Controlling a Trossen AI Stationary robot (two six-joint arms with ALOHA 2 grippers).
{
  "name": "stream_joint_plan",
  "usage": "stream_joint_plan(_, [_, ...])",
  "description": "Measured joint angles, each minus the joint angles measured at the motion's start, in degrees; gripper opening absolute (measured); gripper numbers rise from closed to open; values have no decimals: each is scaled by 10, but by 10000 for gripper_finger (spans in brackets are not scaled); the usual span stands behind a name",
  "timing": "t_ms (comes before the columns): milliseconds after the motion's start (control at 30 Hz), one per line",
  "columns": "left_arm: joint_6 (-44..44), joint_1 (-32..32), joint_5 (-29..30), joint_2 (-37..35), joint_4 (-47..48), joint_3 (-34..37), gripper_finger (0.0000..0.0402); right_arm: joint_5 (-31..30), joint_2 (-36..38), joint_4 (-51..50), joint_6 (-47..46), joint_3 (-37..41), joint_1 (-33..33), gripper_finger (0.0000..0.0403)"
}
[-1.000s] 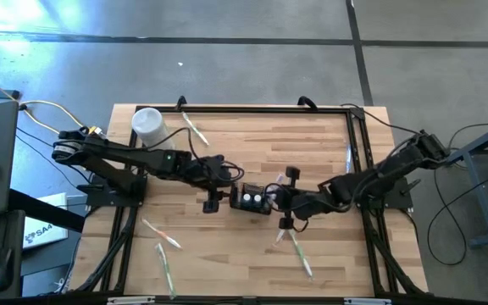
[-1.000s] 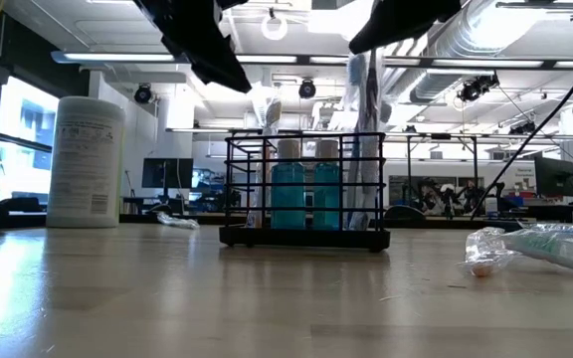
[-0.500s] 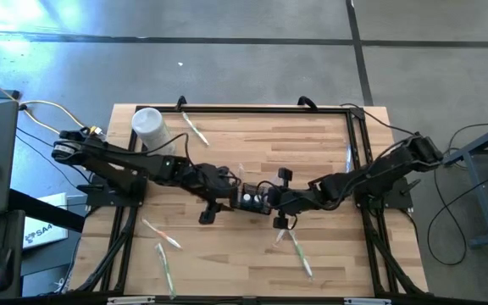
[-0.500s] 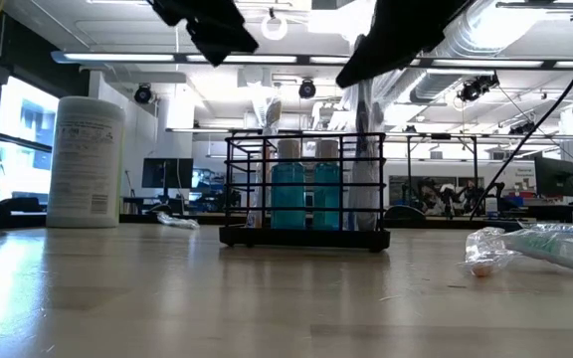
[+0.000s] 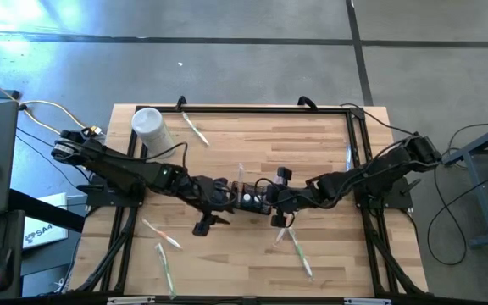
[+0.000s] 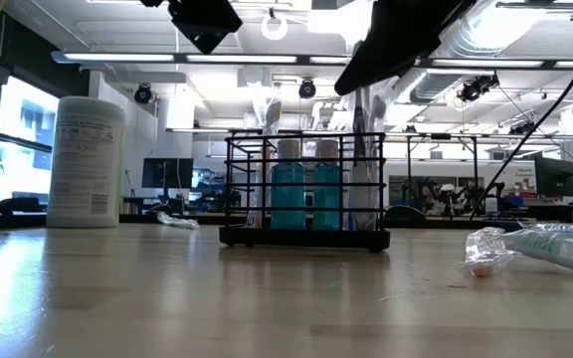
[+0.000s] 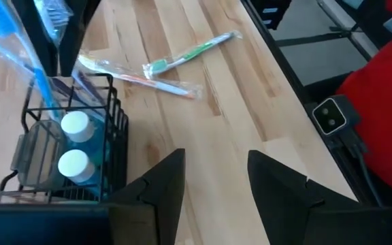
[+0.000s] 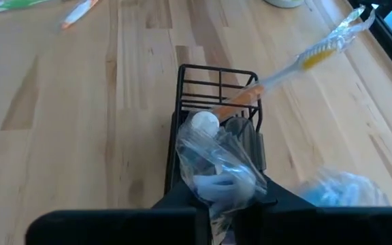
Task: Pick & Place toothbrushing station
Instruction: Put the purple toothbrush into the toothbrush organizer, then put the bottom right green toothbrush into the mesh organizer
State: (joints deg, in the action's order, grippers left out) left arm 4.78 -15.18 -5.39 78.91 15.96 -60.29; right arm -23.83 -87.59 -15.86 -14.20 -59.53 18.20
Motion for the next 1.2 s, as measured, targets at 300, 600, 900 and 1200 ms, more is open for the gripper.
stream_joint_plan(300, [1, 0, 1, 0, 2, 0, 159, 3, 19, -4, -11, 0, 6, 103])
stream_joint_plan(600, [2, 0, 1, 0, 6, 0, 159, -1, 21, 0, 12, 0, 5, 235])
stream_joint_plan(900, [2, 0, 1, 0, 7, 0, 159, -81, 79, 2, 62, 0, 39, 255])
stream_joint_plan(1200, [0, 0, 1, 0, 16, 0, 159, 22, 156, -41, 3, -1, 115, 249])
